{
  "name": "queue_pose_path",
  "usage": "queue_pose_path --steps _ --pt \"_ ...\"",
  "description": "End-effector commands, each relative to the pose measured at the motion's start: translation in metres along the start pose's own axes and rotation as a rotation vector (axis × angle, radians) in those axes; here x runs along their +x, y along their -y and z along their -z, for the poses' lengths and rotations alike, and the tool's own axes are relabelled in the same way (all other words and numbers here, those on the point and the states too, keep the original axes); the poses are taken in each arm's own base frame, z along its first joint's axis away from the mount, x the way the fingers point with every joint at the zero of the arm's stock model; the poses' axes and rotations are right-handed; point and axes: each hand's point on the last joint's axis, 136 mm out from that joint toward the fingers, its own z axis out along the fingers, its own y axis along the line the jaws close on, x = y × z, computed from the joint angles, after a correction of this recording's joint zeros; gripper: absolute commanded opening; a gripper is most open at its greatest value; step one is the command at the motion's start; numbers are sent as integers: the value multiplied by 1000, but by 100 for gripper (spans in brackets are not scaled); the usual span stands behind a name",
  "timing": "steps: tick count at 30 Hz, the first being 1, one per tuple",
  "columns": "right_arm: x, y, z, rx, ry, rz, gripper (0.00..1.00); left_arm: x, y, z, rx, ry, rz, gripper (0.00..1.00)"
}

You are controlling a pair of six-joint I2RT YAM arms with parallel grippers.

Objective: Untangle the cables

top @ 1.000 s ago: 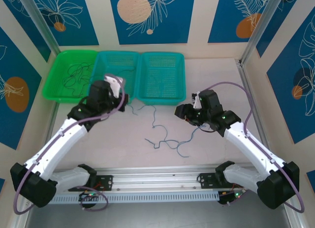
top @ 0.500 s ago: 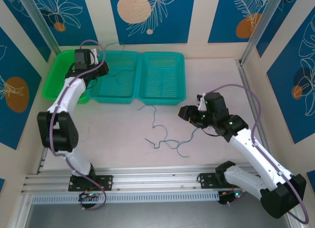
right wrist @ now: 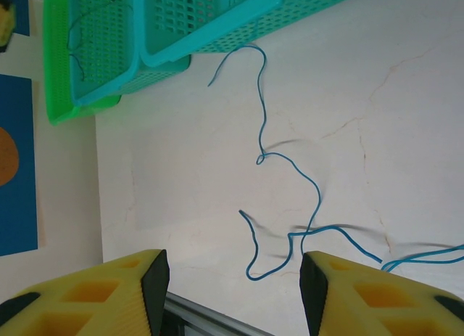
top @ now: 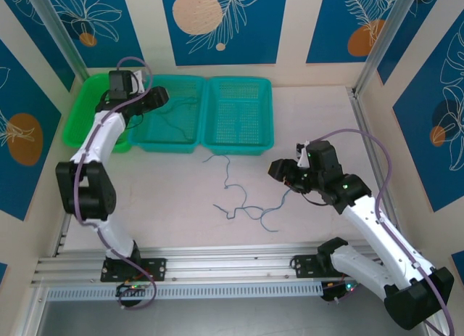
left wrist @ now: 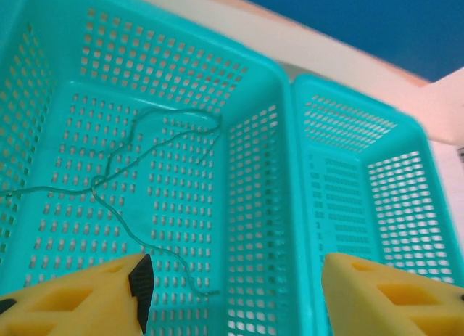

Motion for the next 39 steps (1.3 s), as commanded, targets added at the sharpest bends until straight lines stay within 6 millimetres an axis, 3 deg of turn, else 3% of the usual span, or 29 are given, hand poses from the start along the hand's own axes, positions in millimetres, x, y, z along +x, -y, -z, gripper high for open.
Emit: queue_pose_path --steps 1,4,8,11,15,19,23,27,32,34,39 --pt "2 7 -10 24 -19 -15 53 -12 40 51 128 103 -10 63" --pt "6 8 -21 49 -50 -6 53 9 67 79 196 117 -49 63" --pt "18 6 -40 101 -88 48 53 50 102 115 292 93 -144 63" --pt "25 5 -57 155 -113 124 53 93 119 130 285 18 -274 58" --pt "34 10 -85 279 -150 292 53 166 142 144 382 -127 -465 56" --pt "45 14 -113 376 -219 450 53 218 152 169 497 -208 -579 56" --pt "52 21 -146 456 -270 583 52 253 140 185 530 -257 -695 56" --pt "53 35 -173 533 -322 639 51 279 130 200 576 -308 -802 63" --pt "57 45 -188 584 -369 685 39 287 122 207 582 -300 -874 79" --pt "59 48 -191 591 -384 691 32 288 122 209 589 -289 -886 85" --pt "62 49 -186 610 -398 728 4 287 120 208 584 -280 -907 93"
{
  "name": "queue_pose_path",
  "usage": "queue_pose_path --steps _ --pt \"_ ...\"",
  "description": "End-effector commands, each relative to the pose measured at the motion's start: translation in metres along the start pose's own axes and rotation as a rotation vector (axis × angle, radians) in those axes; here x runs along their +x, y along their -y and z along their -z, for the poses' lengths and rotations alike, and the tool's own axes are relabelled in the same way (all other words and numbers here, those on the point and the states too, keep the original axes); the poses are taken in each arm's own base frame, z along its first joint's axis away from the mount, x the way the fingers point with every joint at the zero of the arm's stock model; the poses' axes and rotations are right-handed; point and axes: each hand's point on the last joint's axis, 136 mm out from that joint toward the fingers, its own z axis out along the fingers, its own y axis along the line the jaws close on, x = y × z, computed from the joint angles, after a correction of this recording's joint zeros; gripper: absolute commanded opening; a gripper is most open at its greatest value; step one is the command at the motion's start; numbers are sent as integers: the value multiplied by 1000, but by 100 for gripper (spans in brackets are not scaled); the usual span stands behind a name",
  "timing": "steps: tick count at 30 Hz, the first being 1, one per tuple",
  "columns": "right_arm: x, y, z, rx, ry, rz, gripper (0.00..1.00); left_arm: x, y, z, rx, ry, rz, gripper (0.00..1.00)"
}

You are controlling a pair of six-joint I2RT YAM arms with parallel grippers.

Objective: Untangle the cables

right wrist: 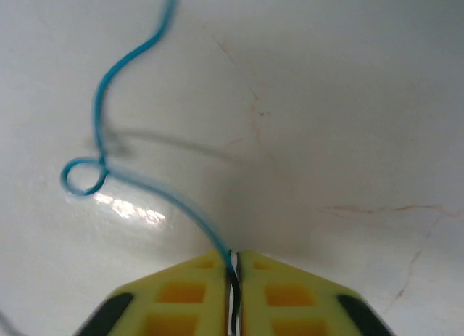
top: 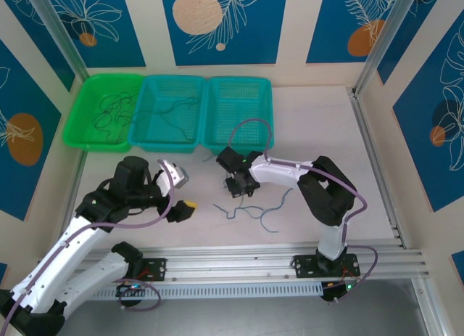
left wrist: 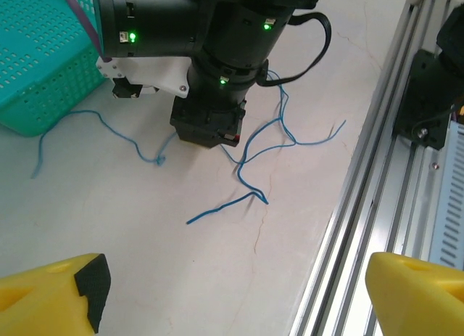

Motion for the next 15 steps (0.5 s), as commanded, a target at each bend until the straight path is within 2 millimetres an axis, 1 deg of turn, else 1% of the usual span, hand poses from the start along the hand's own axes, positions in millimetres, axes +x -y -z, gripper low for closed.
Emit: queue_pose_path --steps 1,4,7,12,15 --pt "-2 -1 11 32 9 45 1 3 7 0 26 -6 -51 94" --pt "-2 -1 28 59 37 79 0 0 12 3 52 10 -65 96" --pt "-5 -7 55 55 101 134 0 -8 21 8 89 51 -90 98" --pt "-17 -14 107 5 233 171 0 -28 32 20 124 144 -116 100" --pt "-31 -13 144 -24 340 159 0 -41 36 29 128 206 -134 100"
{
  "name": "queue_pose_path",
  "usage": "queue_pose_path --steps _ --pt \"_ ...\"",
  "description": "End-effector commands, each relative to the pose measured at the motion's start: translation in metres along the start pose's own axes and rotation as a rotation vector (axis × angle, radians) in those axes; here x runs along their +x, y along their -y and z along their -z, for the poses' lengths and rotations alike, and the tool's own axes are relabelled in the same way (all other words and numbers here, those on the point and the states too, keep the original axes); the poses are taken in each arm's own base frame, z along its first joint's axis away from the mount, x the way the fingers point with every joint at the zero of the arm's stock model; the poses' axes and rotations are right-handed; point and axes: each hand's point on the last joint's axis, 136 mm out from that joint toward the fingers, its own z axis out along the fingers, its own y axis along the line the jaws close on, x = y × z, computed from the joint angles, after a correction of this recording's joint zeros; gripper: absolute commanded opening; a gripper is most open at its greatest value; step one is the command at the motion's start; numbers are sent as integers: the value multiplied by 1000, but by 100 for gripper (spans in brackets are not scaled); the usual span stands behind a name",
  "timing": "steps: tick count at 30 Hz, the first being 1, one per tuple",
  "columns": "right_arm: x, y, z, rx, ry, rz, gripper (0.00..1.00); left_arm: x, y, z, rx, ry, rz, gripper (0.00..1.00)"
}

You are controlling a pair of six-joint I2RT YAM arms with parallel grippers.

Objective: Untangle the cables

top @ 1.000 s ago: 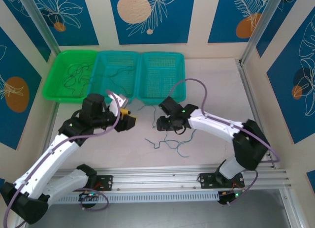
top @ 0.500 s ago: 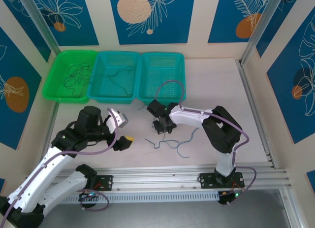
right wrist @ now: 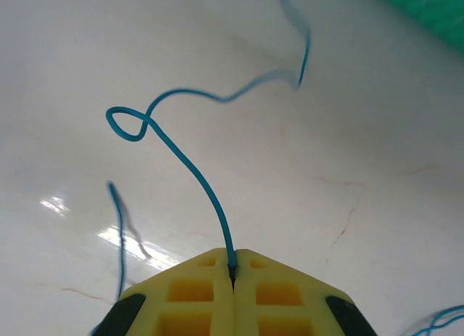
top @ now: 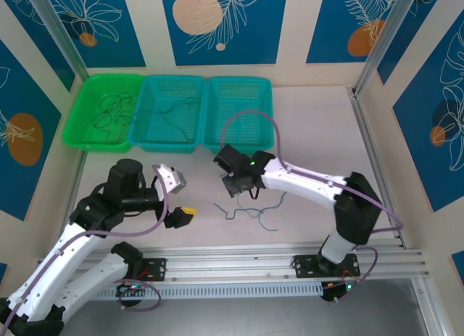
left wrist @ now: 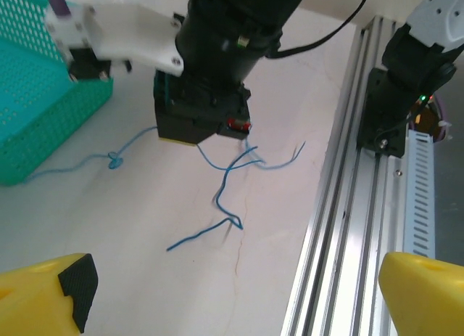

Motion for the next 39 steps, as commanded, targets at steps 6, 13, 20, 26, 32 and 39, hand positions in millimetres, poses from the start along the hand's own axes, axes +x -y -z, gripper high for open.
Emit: queue_pose_path --steps 6,13,20,26,32,39 --pt "-81 17 99 -33 373 -47 0 -43 13 18 27 174 -56 100" --pt "-144 51 180 -126 613 -144 0 -50 9 22 -9 207 -34 100" --pt "-170 46 244 -326 716 -199 0 -73 3 13 34 360 60 100" --pt "-180 42 294 -449 791 -255 0 -85 -17 1 0 430 104 100" --pt "-179 30 314 -568 796 -301 0 -120 -45 -13 -26 579 148 100" --pt "-178 16 334 -683 807 -321 0 -140 -42 -56 107 575 137 98"
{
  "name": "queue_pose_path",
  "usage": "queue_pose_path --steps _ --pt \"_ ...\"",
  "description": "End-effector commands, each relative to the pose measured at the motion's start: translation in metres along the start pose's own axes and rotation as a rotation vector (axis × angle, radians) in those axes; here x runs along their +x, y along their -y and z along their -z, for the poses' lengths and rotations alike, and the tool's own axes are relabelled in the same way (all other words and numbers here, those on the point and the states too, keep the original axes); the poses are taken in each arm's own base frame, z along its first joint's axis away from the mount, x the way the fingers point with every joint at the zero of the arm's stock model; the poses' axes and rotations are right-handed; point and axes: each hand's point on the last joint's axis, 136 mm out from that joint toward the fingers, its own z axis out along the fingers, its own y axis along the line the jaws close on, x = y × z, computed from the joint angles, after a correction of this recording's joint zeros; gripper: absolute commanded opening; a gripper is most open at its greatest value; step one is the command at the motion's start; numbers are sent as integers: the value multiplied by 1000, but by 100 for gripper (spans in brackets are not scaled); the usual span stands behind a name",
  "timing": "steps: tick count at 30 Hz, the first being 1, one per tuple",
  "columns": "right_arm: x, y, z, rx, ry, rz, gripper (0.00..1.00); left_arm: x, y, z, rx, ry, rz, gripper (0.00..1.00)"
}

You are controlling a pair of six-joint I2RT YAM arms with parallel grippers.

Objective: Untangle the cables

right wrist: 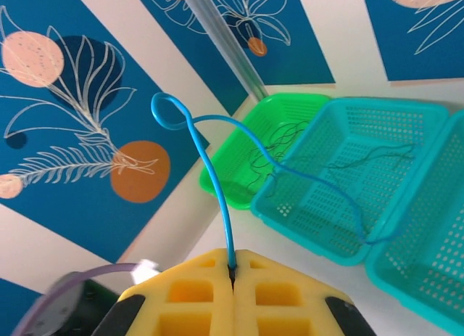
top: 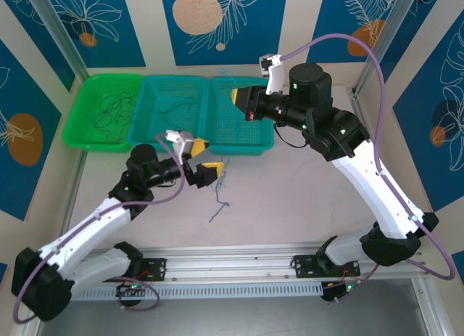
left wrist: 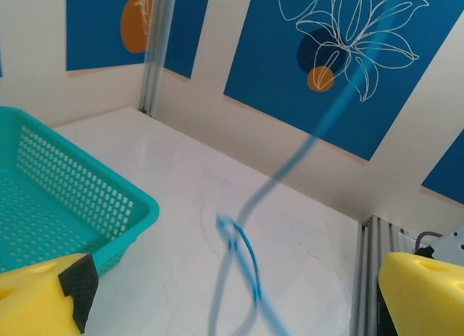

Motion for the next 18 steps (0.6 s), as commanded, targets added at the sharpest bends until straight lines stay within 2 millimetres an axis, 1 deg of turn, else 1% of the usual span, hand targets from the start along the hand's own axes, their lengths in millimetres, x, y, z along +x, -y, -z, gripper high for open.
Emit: queue_pose_path --steps 1,2,4,5,6,9,11,13,15,18 --pt "-14 -29 18 -107 41 -35 0 -33 29 -14 141 100 -46 90" --pt "-14 -31 19 -111 42 -39 0 -30 30 -19 154 96 -39 75" --pt "-14 -31 21 -114 44 -43 0 -24 24 -26 127 87 -2 28" --pt "-14 -30 23 -113 47 -44 0 -20 19 -27 103 83 15 7" --pt "-13 -28 23 -107 48 -45 0 -16 13 -27 69 79 33 0" --pt "-10 -18 29 -70 53 -54 0 -6 -1 -15 -33 92 47 0" --pt "-9 -5 35 -25 62 -66 0 1 -6 -5 -89 78 29 0" --pt "-10 18 47 53 95 -102 0 9 -9 7 -136 55 3 0" --pt "-12 48 65 129 142 -175 0 17 -10 18 -174 30 -21 0" --pt "-14 90 90 220 192 -273 0 22 -9 31 -200 21 -41 0"
